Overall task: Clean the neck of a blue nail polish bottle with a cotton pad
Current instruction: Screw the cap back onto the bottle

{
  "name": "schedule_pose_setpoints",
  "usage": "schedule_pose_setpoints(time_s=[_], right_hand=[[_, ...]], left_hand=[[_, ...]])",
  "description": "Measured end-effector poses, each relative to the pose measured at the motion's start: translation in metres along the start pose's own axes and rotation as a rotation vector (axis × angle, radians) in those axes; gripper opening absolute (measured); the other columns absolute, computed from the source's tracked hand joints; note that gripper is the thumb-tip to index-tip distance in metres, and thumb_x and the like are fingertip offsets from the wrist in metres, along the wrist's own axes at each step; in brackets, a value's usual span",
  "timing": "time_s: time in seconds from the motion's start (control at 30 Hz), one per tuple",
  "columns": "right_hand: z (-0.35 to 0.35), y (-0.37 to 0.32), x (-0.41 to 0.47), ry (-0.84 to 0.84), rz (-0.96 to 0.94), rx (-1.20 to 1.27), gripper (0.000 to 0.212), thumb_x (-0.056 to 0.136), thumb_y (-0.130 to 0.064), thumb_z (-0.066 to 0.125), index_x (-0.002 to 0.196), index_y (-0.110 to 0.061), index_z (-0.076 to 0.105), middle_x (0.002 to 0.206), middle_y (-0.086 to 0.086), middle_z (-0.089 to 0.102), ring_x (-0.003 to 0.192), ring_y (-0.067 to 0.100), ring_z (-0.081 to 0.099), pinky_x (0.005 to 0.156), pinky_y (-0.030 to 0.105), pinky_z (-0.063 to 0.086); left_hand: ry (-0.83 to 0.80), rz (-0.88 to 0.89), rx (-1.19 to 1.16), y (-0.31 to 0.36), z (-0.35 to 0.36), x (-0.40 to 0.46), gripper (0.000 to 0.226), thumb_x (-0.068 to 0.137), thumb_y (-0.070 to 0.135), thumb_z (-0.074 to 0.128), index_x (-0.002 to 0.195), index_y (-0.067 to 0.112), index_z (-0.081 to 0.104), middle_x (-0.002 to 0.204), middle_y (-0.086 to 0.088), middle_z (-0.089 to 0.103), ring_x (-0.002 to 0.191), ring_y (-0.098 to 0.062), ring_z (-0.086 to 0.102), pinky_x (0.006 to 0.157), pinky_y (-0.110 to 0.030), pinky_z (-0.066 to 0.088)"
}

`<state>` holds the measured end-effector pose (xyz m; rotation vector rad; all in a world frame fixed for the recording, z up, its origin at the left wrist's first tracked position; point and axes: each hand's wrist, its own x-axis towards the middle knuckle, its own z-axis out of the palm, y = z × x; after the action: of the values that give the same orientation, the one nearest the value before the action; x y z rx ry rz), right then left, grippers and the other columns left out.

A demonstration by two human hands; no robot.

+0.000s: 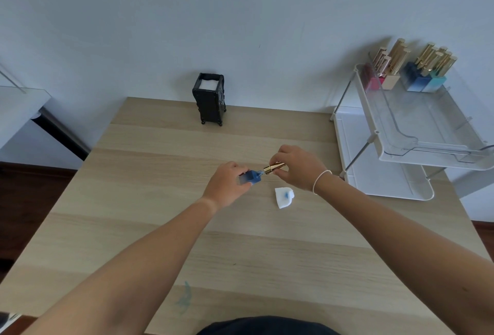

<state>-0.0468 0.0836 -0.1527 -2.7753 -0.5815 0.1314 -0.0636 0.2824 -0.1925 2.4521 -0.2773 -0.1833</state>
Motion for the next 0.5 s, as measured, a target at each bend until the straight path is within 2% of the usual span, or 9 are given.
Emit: schedule_pose_setpoints(time_s=[0.3, 0.5], right_hand=[[0.0022, -0.0061, 0.0020, -0.031, -0.022, -0.015, 0.021, 0.088, -0.027, 0.052, 0.105, -0.022, 0.064, 0.107, 0.002, 0.058, 0.098, 0.017, 0.051, 0.073, 0.023, 0.039], [0.0022, -0.0070, 0.0011, -0.034, -0.018, -0.001, 0.022, 0.088, -0.026, 0.053, 0.105, -0.021, 0.065, 0.108, 0.003, 0.058, 0.100, 0.020, 0.052, 0.072, 0.023, 0.036]], left_hand=[[-0.010, 0.013, -0.009, 0.0056, 0.0027, 0.0004, 0.031, 0.081, 0.024, 0.064, 0.111, 0.016, 0.062, 0.097, -0.008, 0.058, 0.096, -0.021, 0.048, 0.078, -0.028, 0.038], [-0.013, 0.017, -0.009, 0.0081, 0.0025, 0.0010, 0.030, 0.081, 0.023, 0.064, 0.110, 0.015, 0.063, 0.097, -0.011, 0.059, 0.096, -0.023, 0.051, 0.082, -0.035, 0.043]])
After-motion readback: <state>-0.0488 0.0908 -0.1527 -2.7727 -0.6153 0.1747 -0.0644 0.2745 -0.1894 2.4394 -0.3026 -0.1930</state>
